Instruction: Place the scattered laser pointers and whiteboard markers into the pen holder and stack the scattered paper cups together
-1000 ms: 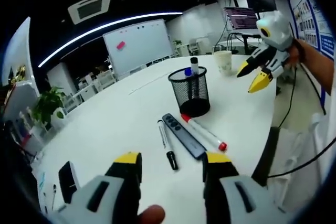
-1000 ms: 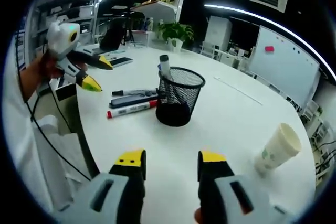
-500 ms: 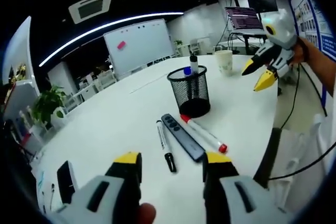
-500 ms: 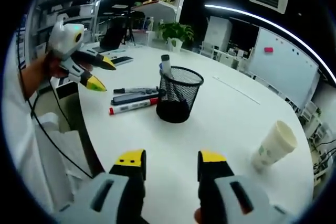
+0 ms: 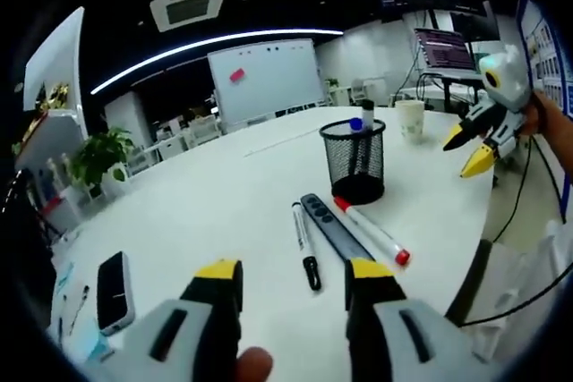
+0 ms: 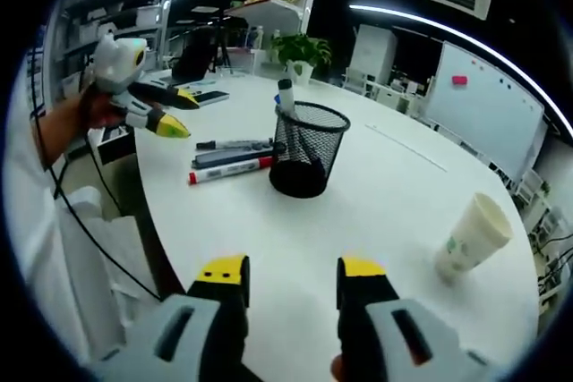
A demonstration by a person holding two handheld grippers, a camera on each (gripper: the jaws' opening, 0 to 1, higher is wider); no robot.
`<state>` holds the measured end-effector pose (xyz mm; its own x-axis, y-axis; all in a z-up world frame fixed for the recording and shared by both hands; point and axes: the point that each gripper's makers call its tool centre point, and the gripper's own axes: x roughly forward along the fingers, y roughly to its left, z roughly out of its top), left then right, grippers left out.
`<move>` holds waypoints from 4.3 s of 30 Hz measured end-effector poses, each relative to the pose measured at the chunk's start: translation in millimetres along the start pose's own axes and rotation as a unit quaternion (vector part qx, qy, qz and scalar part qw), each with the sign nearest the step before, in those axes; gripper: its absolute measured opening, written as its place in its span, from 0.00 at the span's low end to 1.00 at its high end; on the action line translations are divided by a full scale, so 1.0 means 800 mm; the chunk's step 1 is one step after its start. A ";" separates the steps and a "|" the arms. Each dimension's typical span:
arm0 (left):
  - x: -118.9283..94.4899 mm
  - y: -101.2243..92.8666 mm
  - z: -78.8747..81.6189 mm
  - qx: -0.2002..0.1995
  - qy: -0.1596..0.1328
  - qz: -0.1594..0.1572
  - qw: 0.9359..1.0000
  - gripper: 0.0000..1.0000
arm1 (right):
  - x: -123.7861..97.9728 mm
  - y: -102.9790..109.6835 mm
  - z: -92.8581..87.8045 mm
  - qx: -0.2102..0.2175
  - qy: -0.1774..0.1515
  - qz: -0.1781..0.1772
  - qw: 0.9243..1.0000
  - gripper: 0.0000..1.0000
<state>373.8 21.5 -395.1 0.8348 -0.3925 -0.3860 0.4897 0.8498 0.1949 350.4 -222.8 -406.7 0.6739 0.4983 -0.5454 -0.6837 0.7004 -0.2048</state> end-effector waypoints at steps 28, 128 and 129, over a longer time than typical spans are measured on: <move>0.016 0.012 -0.018 -0.088 -0.010 0.015 0.996 0.36 | -0.001 -0.003 -0.012 -0.004 0.008 -0.003 1.000 0.38; 0.035 -0.012 0.009 -0.089 -0.057 -0.025 0.994 0.07 | 0.003 -0.009 -0.032 -0.002 0.020 -0.006 1.000 0.37; 0.034 -0.011 0.014 -0.089 -0.062 -0.024 0.994 0.07 | 0.003 -0.009 -0.032 -0.002 0.019 -0.006 1.000 0.37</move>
<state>395.0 -0.6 -397.6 0.8411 -0.4658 -0.2750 0.4875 0.8730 0.0126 349.7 -239.8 -427.0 0.6708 0.4698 -0.5739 -0.6770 0.7039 -0.2152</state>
